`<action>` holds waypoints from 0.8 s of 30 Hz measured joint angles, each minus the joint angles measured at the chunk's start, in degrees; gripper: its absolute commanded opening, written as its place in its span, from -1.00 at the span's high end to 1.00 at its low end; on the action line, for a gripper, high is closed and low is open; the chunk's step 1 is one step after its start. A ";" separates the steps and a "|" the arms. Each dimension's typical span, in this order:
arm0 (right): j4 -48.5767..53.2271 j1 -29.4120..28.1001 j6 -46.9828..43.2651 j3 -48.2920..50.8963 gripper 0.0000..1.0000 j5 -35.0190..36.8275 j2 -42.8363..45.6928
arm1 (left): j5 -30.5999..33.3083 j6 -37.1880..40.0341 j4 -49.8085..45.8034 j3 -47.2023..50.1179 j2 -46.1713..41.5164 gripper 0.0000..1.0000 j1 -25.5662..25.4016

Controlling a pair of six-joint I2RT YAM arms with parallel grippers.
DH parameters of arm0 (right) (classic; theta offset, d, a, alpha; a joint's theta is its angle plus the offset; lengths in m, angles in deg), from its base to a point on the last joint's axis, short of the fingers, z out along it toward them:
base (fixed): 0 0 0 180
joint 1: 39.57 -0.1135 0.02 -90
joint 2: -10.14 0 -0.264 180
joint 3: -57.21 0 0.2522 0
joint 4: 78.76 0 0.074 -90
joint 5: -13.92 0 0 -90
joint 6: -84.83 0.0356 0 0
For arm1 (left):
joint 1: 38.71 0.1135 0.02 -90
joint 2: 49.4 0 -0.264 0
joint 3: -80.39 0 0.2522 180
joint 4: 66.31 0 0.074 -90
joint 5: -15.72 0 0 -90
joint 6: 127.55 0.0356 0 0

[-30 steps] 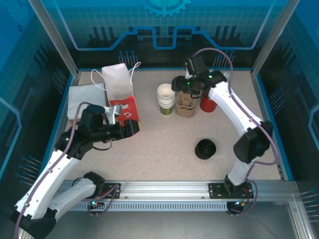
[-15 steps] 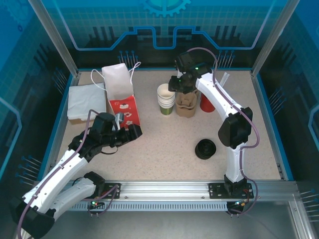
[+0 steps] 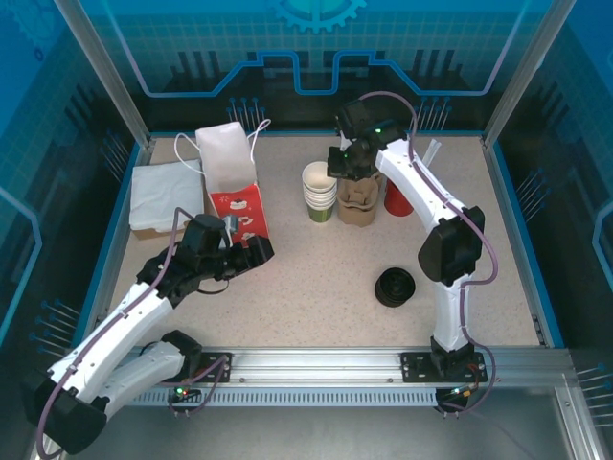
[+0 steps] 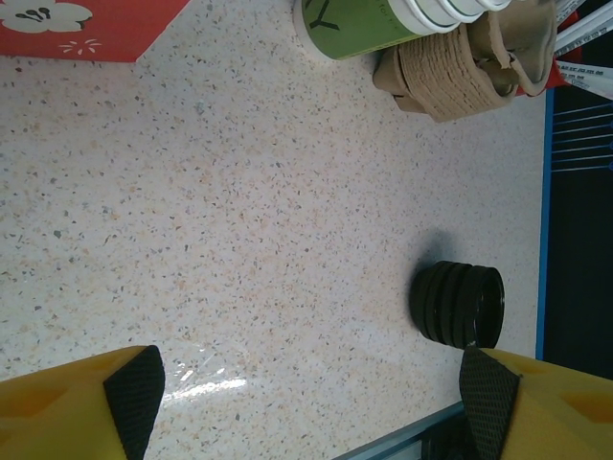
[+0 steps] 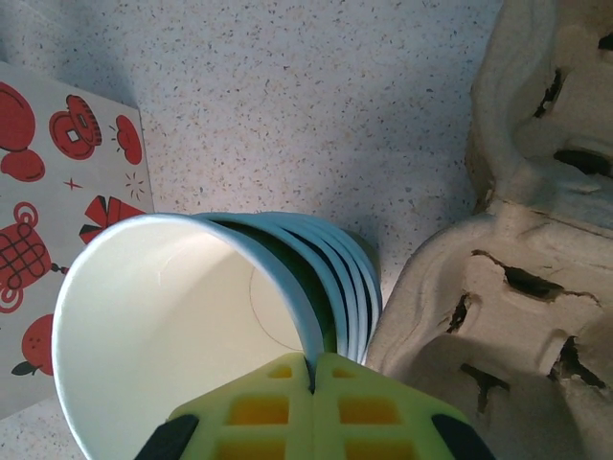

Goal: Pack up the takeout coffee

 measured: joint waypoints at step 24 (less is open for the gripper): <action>-4.70 0.11 0.98 23.71 0.96 -3.43 34.49 | 1.29 -0.22 3.93 -1.25 3.13 -0.73 0.00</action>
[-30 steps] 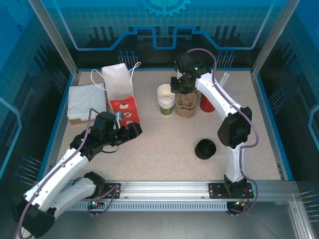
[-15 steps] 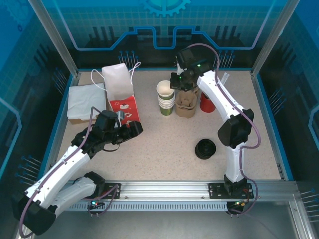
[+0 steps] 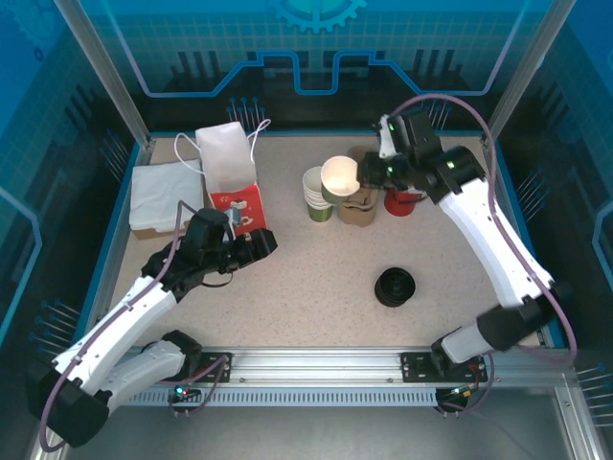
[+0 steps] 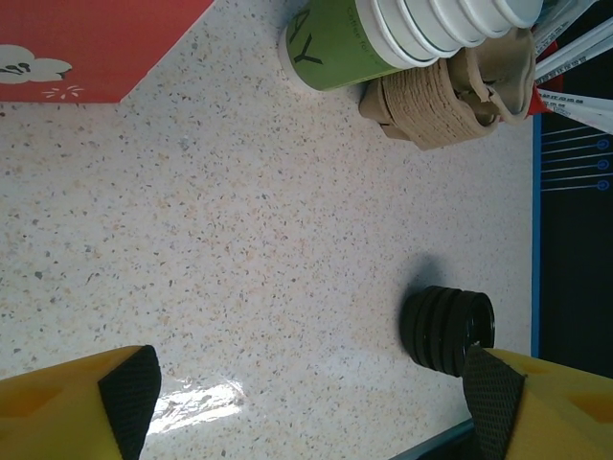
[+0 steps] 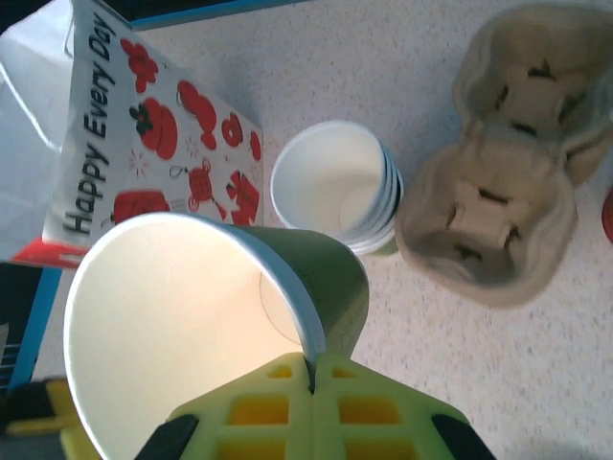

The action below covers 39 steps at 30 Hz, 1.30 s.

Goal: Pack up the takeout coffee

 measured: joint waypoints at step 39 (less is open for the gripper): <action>-13.05 1.07 0.72 33.16 0.01 2.21 5.46 | -0.50 -2.47 4.66 -2.60 5.60 -0.75 0.00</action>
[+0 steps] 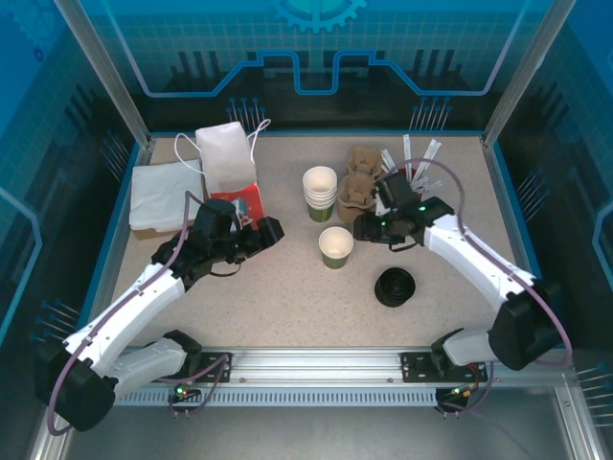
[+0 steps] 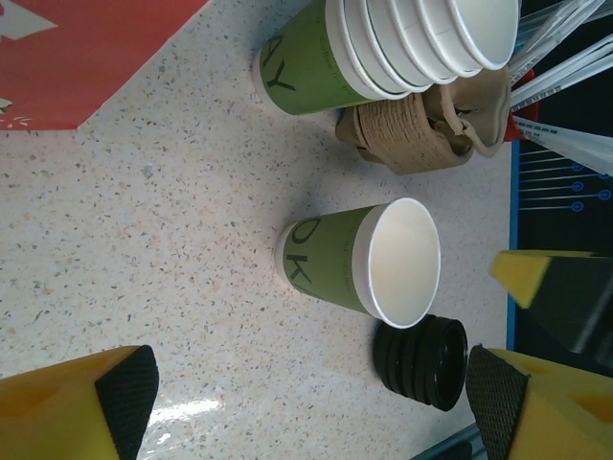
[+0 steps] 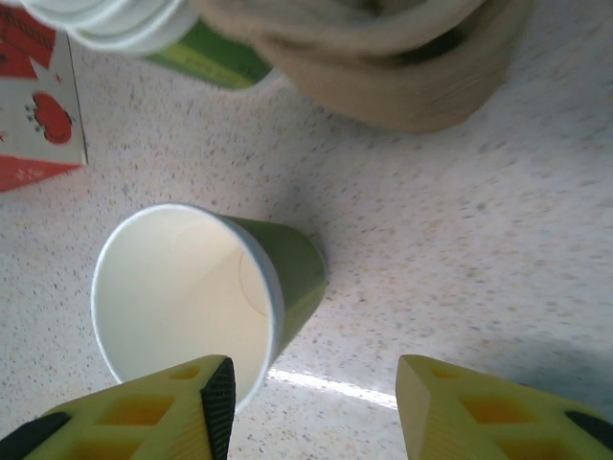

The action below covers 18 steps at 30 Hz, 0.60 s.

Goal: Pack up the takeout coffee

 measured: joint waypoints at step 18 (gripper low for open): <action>14.64 16.61 -2.36 15.78 -0.18 1.44 17.49 | -0.04 0.13 0.04 -1.11 2.95 -0.77 0.00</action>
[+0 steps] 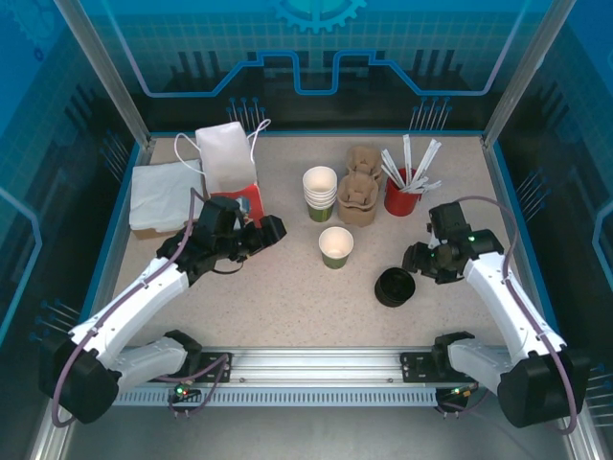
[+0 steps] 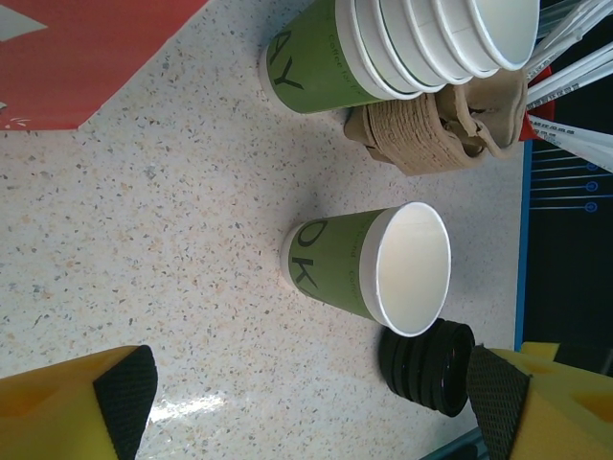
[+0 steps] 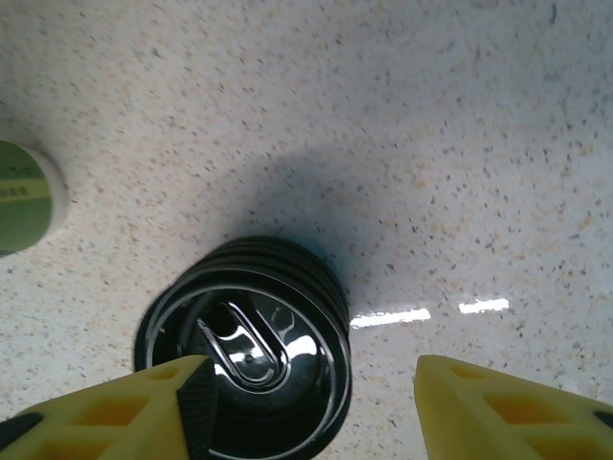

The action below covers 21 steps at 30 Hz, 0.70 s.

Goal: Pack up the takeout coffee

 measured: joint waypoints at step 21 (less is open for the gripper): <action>-4.04 0.39 1.01 6.27 0.27 -3.69 -5.03 | -0.15 0.02 0.39 -0.04 0.31 -0.78 0.00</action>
